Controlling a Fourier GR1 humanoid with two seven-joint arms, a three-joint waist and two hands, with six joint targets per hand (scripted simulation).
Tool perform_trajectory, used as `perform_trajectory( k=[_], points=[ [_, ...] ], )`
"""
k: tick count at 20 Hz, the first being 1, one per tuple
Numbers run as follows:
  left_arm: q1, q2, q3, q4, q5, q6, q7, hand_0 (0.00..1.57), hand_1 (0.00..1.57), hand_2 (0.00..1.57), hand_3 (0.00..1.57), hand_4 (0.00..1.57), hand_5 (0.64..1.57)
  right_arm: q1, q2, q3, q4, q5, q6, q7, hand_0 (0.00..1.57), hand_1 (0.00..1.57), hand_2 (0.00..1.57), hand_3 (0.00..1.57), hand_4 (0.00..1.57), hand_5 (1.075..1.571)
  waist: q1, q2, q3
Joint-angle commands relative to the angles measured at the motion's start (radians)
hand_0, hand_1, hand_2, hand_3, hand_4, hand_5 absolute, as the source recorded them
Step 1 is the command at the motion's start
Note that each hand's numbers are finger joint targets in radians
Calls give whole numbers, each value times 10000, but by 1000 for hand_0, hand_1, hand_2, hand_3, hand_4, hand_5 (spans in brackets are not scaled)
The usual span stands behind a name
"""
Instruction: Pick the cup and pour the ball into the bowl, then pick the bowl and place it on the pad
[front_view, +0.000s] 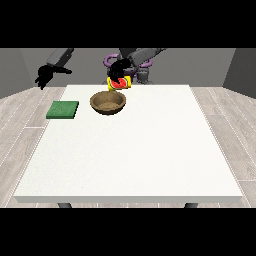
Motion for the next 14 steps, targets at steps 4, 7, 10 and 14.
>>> perform_trajectory(
  k=[4, 7, 10, 14],
  points=[
    [-884, 494, -282, 318, -1046, -1430, -821, 1511, 1511, 1571, 1571, 1203, 1443, 323, 117, 231, 99, 108, 175, 190, 0, 0, 0, 171, 0, 1516, -123, -643, -5],
    [-1958, 274, 148, -146, -1330, -2120, -1282, 1552, 1552, 1571, 1571, 1188, 1466, 64, -206, -135, 412, -64, 59, -184, 0, 0, 0, 211, 0, 1517, 310, -115, -1],
    [-1503, 293, 559, -280, -1565, -2073, -1472, 1534, 1534, 1571, 1571, 1207, 1457, 149, -105, -103, 267, -141, -102, 136, 0, 0, 0, 144, 0, 1520, 198, -391, -6],
    [-1732, 5, 841, -498, -1832, -2571, -1394, 1516, 1516, 1571, 1571, 1201, 1462, 171, -50, 46, 568, -178, 514, 203, 0, 0, 0, 0, 429, 1555, 270, -19, -4]
  ],
)
